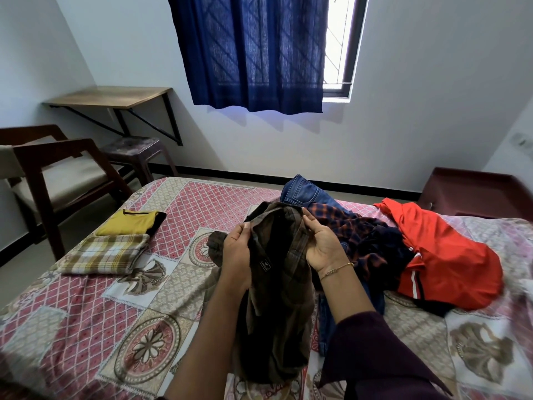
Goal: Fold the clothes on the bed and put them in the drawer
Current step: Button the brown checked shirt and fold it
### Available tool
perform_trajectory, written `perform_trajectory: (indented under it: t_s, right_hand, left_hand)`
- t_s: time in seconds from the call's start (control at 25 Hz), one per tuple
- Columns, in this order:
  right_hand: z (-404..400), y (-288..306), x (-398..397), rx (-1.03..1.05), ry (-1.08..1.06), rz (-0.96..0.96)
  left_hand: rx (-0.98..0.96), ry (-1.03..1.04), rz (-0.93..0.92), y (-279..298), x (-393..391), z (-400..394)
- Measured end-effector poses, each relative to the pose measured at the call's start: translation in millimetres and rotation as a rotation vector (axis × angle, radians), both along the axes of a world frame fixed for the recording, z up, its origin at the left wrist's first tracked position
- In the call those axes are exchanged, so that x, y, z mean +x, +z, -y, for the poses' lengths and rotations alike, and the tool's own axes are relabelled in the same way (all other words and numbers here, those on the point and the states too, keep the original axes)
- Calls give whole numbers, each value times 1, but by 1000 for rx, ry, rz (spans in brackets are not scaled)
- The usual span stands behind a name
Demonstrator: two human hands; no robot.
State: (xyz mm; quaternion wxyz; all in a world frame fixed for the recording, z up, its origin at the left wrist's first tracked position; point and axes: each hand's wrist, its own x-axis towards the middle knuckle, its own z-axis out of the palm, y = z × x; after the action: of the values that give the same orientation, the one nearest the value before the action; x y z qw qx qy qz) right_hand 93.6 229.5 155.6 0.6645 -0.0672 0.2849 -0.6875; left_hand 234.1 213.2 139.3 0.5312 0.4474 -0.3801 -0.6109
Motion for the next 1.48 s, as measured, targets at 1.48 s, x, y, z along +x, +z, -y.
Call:
perform_trajectory:
  t_s: [1.48]
  right_hand:
    - [-5, -8, 10, 106, -30, -953]
  left_hand:
    - [-162, -19, 205, -16, 0, -4]
